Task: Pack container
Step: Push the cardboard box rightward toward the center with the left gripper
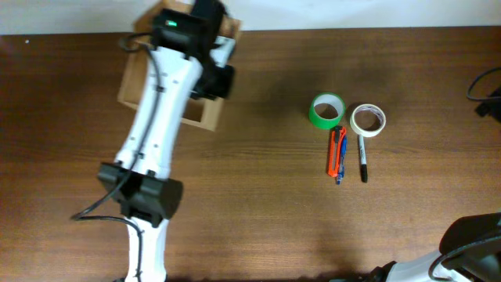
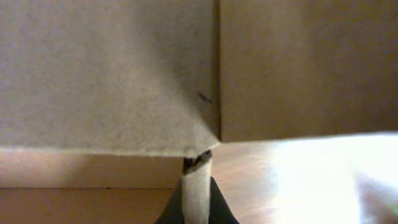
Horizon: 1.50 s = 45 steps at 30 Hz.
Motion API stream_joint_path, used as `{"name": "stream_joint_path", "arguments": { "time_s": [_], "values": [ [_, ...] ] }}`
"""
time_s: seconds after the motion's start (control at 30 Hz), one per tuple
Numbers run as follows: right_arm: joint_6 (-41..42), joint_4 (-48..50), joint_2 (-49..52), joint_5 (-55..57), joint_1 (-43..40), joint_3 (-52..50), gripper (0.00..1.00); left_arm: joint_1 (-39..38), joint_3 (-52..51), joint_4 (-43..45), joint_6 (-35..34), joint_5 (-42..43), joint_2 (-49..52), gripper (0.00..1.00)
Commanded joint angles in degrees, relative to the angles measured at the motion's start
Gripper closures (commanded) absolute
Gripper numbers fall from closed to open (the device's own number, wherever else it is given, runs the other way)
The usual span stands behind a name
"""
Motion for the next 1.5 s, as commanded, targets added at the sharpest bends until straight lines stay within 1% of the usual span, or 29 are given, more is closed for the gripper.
{"name": "stream_joint_path", "arguments": {
  "time_s": [0.0,0.2,0.3,0.4,0.63,0.73,1.1,1.27,1.3,1.33,1.37,1.4,1.47],
  "values": [
    [0.96,-0.55,0.28,-1.51,-0.17,1.31,0.01,-6.71,1.11,1.22,-7.76,1.01,-0.17,0.99],
    [2.01,-2.08,0.28,-2.56,-0.17,1.31,0.01,-17.03,1.11,7.13,-15.37,0.87,-0.07,0.99],
    [2.03,-2.73,0.28,-3.52,-0.17,1.31,0.01,-19.71,1.11,9.4,-18.97,0.81,0.87,0.98],
    [2.01,-3.28,0.28,-5.44,-0.13,1.31,0.01,-21.07,1.11,9.75,-21.33,0.87,3.43,0.98],
    [2.8,-3.96,0.28,-6.49,-0.11,1.31,0.01,-19.93,1.11,6.64,-21.88,1.92,12.37,0.99],
    [3.1,-3.93,0.28,-6.86,0.15,1.31,0.01,-19.06,1.11,6.82,-21.86,1.9,15.04,0.99],
    [3.08,-3.69,0.28,-6.84,4.35,1.2,0.01,-16.06,1.11,11.56,-21.81,1.88,19.34,0.98],
    [3.08,-3.5,0.28,-6.84,5.64,1.16,0.01,-15.26,1.11,11.72,-19.74,1.88,21.62,0.98],
    [3.08,-3.39,0.28,-6.84,5.84,1.14,0.01,-15.28,1.11,11.78,-19.43,1.9,21.73,0.85],
    [3.08,-3.37,0.28,-6.84,5.95,1.14,0.01,-15.28,1.11,12.0,-18.99,1.88,21.86,0.68],
    [3.08,-3.3,0.28,-6.84,6.1,1.14,0.01,-15.3,1.11,12.24,-18.36,1.86,21.86,0.54],
    [3.06,-3.28,0.28,-6.84,6.23,1.14,0.01,-15.32,1.16,12.5,-17.97,1.84,21.86,0.44],
    [3.06,-3.26,0.28,-6.84,6.51,1.14,0.01,-15.32,1.53,12.55,-17.94,1.84,21.86,0.34]
  ]
}}
